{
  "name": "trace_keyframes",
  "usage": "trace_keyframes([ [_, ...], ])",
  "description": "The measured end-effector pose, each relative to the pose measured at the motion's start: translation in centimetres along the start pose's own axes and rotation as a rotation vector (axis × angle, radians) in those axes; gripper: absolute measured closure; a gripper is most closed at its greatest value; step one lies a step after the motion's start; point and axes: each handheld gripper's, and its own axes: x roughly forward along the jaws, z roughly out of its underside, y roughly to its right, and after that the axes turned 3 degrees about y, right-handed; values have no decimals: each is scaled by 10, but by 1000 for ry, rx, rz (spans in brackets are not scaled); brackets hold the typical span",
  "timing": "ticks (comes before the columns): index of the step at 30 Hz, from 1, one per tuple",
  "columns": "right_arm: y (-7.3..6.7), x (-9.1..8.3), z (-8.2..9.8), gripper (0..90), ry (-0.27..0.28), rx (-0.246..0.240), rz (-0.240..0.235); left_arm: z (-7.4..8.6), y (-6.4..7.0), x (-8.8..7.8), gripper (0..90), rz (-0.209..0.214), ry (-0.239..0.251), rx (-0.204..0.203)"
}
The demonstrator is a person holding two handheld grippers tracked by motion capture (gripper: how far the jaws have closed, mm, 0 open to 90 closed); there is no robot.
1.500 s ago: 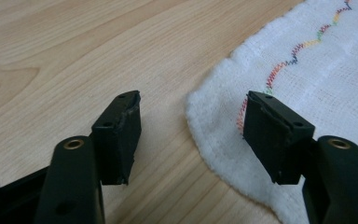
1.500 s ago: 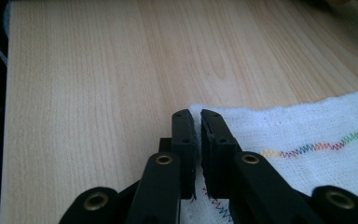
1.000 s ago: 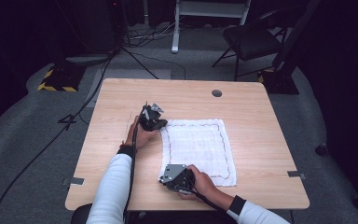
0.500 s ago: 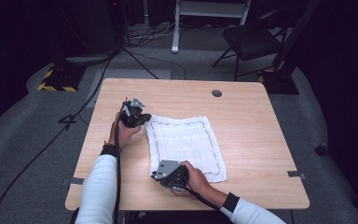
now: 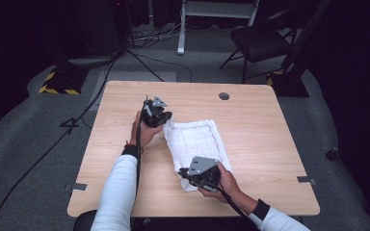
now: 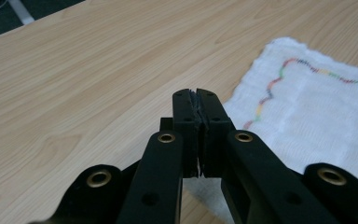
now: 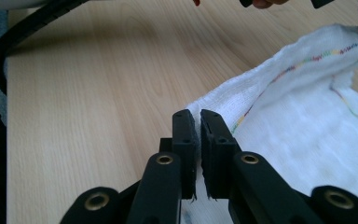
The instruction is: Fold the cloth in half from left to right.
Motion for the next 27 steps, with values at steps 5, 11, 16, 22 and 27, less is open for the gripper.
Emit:
trace_keyframes([
  [5, 9, -19, 12, 847, 0, 22, 26, -14, 19, 18, 876, 4, -1, 35],
  [11, 18, -41, 25, 847, -3, 54, 56, -24, 30, 30, 875, 12, 9, 39],
  [16, 25, -56, 38, 847, -14, 90, 82, -31, 40, 41, 876, 32, 7, 50],
  [22, 31, -69, 50, 847, -22, 118, 107, -40, 52, 52, 876, 50, 16, 70],
  [27, 36, -78, 59, 846, -35, 141, 124, -46, 64, 61, 876, 58, 10, 91],
])
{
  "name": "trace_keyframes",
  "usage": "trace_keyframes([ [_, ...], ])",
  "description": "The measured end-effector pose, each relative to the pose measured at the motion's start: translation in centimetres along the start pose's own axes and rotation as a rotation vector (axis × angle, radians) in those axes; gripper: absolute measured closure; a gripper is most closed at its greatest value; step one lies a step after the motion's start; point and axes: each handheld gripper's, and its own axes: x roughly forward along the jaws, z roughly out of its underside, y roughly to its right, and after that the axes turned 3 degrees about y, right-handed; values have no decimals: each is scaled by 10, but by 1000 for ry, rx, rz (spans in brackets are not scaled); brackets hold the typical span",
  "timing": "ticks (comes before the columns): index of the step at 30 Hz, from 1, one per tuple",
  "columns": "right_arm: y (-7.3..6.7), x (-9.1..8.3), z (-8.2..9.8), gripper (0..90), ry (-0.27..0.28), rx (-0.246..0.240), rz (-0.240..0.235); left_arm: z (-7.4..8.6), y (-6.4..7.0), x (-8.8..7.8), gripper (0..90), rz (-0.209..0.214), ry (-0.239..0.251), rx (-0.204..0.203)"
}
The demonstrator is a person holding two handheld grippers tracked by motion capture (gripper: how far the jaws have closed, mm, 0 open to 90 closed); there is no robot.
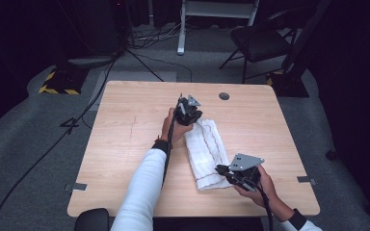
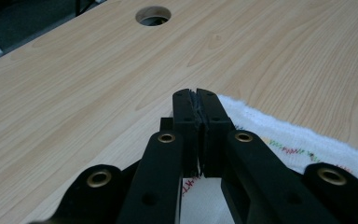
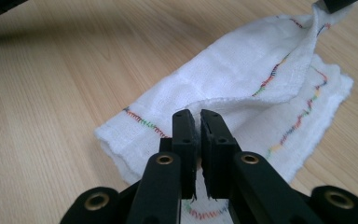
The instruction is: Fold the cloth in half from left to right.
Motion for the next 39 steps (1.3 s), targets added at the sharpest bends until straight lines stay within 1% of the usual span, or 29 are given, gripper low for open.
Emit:
trace_keyframes([
  [4, 3, -6, 7, 846, -11, 6, 9, -4, 8, 10, 876, 10, -5, 19],
  [6, 4, -8, 10, 846, -23, 4, 17, -6, 10, 15, 876, 21, -14, 21],
  [7, 5, -9, 12, 846, -27, 12, 13, -7, 12, 18, 875, 25, -15, 23],
  [9, 6, -10, 16, 844, -41, 18, 12, -8, 15, 24, 875, 24, -23, 31],
  [11, 6, -11, 20, 838, -58, 23, 12, -9, 18, 29, 866, 14, -26, 23],
  [12, 7, -11, 22, 830, -67, 25, 13, -9, 19, 31, 827, 9, -19, 15],
  [14, 7, -10, 26, 789, -80, 32, 18, -9, 22, 32, 731, 20, -16, 6],
  [15, 7, -11, 28, 738, -84, 30, 18, -8, 23, 32, 678, 22, -21, 8],
  [16, 7, -12, 30, 690, -88, 36, 17, -8, 24, 31, 664, 32, -25, 14],
  [18, 9, -13, 34, 633, -97, 51, 30, -8, 26, 26, 579, 34, -25, 15],
  [19, 9, -13, 34, 633, -97, 51, 30, -8, 26, 26, 538, 34, -25, 15],
  [20, 12, -16, 37, 569, -99, 67, 37, -7, 27, 15, 499, 60, -22, 14],
  [21, 13, -17, 38, 554, -98, 70, 40, -5, 28, 10, 454, 57, -18, 16],
  [22, 14, -18, 39, 552, -93, 74, 44, -4, 30, 3, 399, 54, -25, 27],
  [25, 21, -22, 39, 538, -72, 90, 52, 5, 36, -16, 320, 68, -38, 54],
  [26, 23, -24, 38, 548, -66, 94, 56, 5, 36, -16, 317, 68, -38, 54],
  [27, 26, -25, 38, 548, -61, 93, 65, 13, 43, -29, 317, 67, -43, 89],
  [28, 28, -26, 37, 545, -60, 87, 72, 17, 47, -35, 311, 71, -44, 104],
  [29, 31, -27, 37, 538, -59, 87, 85, 22, 50, -41, 302, 89, -47, 106],
  [30, 34, -27, 37, 534, -58, 93, 92, 26, 54, -47, 301, 99, -55, 109],
  [31, 39, -26, 38, 529, -58, 102, 94, 31, 60, -51, 299, 104, -61, 120],
  [32, 43, -24, 39, 521, -58, 107, 89, 36, 65, -55, 295, 115, -72, 131],
  [34, 47, -18, 42, 513, -67, 106, 80, 44, 77, -61, 301, 116, -113, 162],
  [35, 49, -14, 43, 507, -76, 97, 69, 48, 86, -63, 310, 127, -141, 179],
  [36, 50, -9, 44, 503, -95, 76, 64, 50, 91, -64, 310, 142, -153, 189],
  [37, 50, -6, 45, 501, -102, 63, 63, 53, 97, -66, 310, 157, -158, 204],
  [39, 50, 1, 46, 500, -117, 49, 36, 59, 107, -67, 309, 186, -176, 219],
])
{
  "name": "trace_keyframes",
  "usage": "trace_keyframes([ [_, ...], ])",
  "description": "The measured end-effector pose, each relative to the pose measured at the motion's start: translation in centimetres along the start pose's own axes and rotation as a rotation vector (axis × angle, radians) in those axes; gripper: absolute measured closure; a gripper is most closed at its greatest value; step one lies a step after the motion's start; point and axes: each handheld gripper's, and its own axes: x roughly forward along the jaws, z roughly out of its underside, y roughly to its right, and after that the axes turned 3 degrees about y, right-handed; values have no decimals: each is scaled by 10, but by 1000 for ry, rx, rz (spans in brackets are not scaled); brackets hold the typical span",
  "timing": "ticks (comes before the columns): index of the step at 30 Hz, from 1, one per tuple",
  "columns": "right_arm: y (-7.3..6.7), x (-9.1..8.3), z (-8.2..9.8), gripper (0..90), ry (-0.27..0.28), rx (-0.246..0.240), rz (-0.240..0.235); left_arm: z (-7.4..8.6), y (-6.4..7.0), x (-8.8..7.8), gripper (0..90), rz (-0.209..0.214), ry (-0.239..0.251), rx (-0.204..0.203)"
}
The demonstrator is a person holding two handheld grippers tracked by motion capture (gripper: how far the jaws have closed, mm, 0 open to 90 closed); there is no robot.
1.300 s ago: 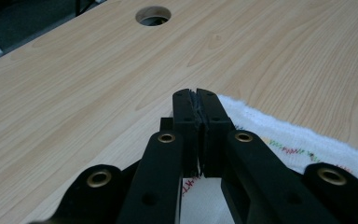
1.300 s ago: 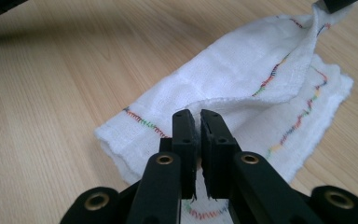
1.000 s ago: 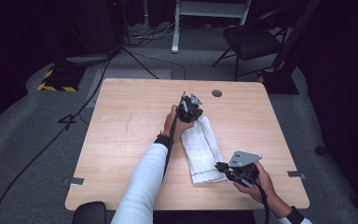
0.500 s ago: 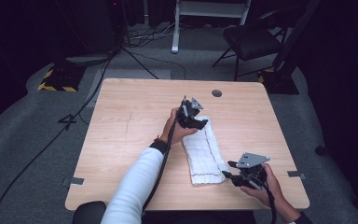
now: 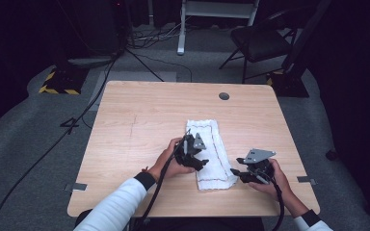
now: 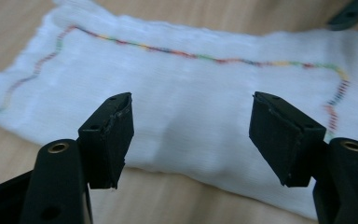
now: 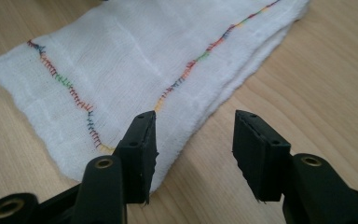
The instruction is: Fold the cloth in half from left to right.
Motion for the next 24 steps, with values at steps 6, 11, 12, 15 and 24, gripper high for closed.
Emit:
trace_keyframes([
  [6, -8, 9, 5, 514, -38, -23, -29, 17, 20, 3, 307, 31, -38, 22],
  [11, -13, 11, 8, 542, -37, -17, -53, 31, 22, 2, 311, 17, -50, 13],
  [12, -15, 11, 8, 541, -35, -7, -66, 35, 20, 0, 305, 18, -47, -20],
  [15, -22, 12, 7, 550, -34, -11, -68, 38, 18, -1, 281, 8, -47, -23],
  [24, -21, 25, -3, 466, -37, 33, -38, 43, -3, -3, 257, -13, -50, -33],
])
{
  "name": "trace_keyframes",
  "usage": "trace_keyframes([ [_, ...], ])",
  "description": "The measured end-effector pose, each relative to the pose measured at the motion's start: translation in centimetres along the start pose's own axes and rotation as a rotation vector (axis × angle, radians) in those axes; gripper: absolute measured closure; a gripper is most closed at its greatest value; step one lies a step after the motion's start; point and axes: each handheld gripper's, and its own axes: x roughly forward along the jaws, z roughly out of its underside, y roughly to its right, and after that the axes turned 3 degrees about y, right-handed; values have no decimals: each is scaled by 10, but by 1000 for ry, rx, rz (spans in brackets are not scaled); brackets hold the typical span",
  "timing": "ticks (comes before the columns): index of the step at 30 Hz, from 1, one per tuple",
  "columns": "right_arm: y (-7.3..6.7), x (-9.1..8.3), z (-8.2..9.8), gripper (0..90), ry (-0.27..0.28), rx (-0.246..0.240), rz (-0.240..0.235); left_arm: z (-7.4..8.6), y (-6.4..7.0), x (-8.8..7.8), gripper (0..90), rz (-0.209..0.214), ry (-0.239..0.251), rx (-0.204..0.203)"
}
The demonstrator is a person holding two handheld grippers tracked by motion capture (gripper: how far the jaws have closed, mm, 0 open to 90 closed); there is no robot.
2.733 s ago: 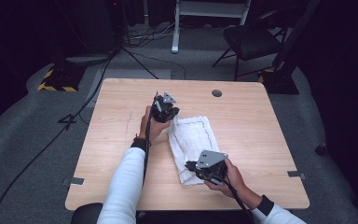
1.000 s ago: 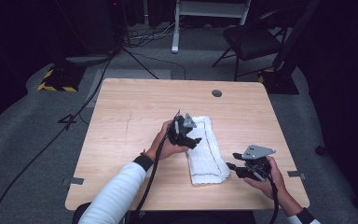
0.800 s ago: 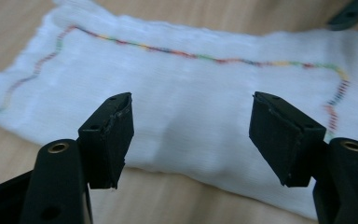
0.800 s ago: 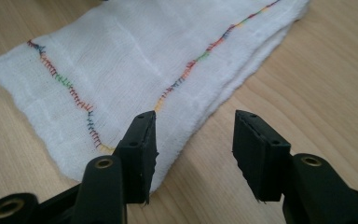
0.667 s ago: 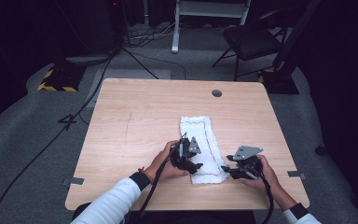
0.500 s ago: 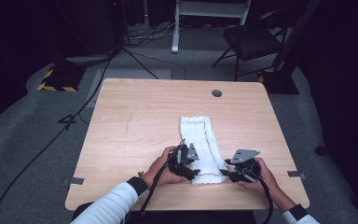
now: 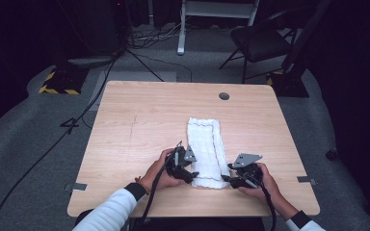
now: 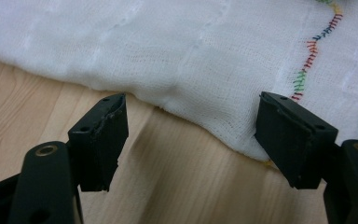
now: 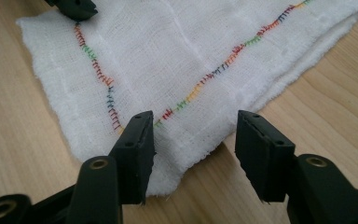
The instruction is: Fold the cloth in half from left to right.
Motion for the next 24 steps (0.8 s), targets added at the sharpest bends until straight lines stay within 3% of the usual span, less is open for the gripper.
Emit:
trace_keyframes([
  [6, 3, 11, -10, 450, 6, -3, 11, 4, -18, -1, 238, -24, 9, -20],
  [8, 6, 19, -18, 449, 10, 6, 18, 6, -30, -1, 238, -44, 12, -44],
  [9, 8, 21, -20, 449, 10, 8, 13, 6, -30, -1, 230, -44, 12, -44],
  [11, 9, 25, -24, 448, 10, 11, 7, 10, -41, -1, 223, -32, 22, -97],
  [14, 9, 26, -28, 429, -8, -6, 14, 11, -42, -3, 222, -27, 21, -98],
  [16, 10, 21, -30, 429, -1, -19, 27, 8, -43, -8, 217, -55, 37, -67],
  [19, 19, 14, -35, 427, 38, 9, 32, 3, -51, -17, 232, -106, 52, -68],
  [24, 40, 9, -53, 430, 79, 14, 100, -9, -75, -25, 231, -145, 103, -143],
])
